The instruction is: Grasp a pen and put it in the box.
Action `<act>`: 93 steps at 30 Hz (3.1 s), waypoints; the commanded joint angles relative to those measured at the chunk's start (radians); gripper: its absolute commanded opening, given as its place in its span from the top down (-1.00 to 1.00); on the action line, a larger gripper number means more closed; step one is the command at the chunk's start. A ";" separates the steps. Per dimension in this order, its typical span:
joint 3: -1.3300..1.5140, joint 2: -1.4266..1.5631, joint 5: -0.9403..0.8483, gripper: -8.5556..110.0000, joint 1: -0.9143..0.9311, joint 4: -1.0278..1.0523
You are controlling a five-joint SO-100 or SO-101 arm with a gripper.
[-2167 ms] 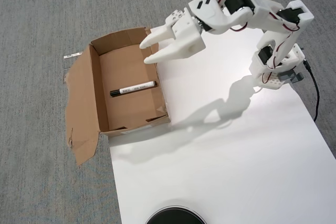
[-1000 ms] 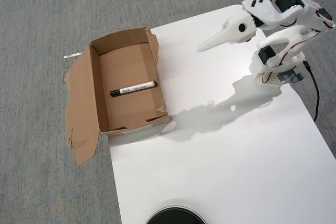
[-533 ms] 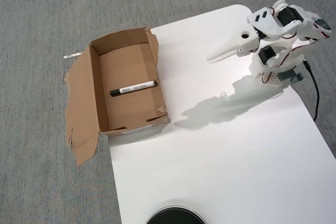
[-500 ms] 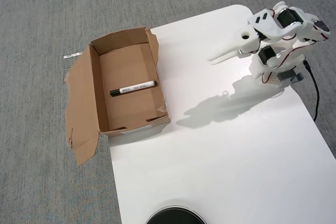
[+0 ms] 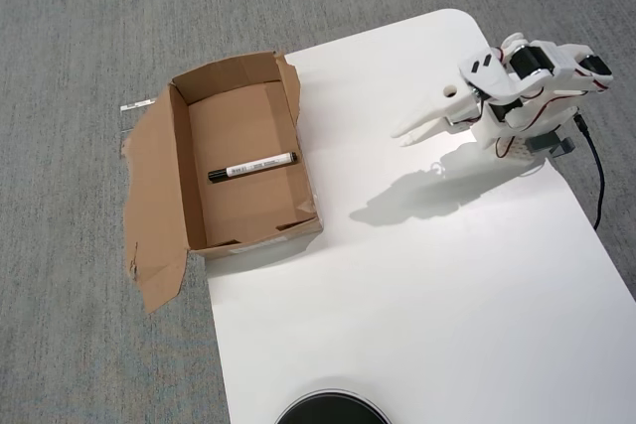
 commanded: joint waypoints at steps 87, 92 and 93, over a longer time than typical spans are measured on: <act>0.320 0.080 -0.002 0.84 0.140 0.477; 0.320 0.080 -0.002 0.84 0.140 0.477; 0.320 0.080 -0.002 0.84 0.140 0.477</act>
